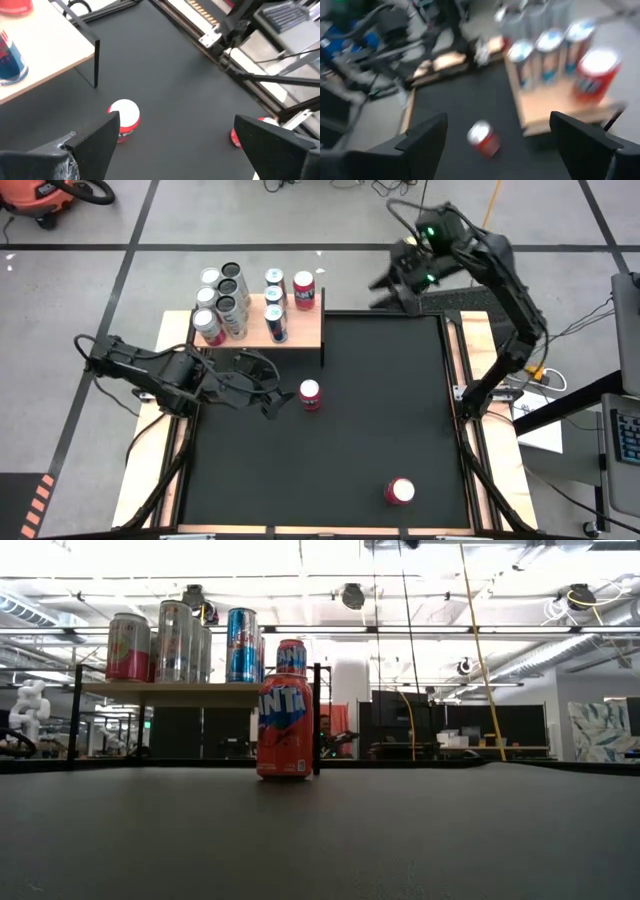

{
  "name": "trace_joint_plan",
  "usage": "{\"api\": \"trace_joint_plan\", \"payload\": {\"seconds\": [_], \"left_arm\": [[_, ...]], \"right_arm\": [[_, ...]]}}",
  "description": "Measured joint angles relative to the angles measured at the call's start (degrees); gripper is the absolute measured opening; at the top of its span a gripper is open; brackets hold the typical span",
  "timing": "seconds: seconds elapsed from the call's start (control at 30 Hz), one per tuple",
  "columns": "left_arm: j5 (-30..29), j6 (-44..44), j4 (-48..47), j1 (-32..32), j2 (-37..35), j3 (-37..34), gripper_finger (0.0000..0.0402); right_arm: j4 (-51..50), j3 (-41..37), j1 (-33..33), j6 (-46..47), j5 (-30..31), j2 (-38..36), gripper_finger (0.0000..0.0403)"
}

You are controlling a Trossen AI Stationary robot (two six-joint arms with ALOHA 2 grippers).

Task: Place canned beverage on shelf
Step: Put the top red soda can on the shelf aligned with the other red soda can

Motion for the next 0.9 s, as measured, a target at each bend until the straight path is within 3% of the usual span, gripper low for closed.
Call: {"api": "trace_joint_plan", "payload": {"seconds": [0.23, 0.37, 0.6, 0.9], "left_arm": [[0.99, 4.97, -0.56, 2.97, 5.03, -0.41, 0.0396], [6.28, 3.80, -0.71, 6.67, 8.92, -0.43, 0.0396], [11.05, -1.91, -0.64, 10.59, 14.63, -0.43, 0.0396], [11.79, -7.71, -0.80, 10.31, 16.10, -0.41, 0.0396]], "right_arm": [[-18.09, -0.37, 5.84, 0.91, 2.55, -5.04, 0.0329], [-15.87, -4.04, 9.06, 6.51, 6.55, -10.18, 0.0329], [-12.29, -14.18, 12.47, 5.98, 16.62, -17.72, 0.0329], [2.30, -36.59, 12.48, 4.49, 10.28, -26.00, 0.0329]]}}
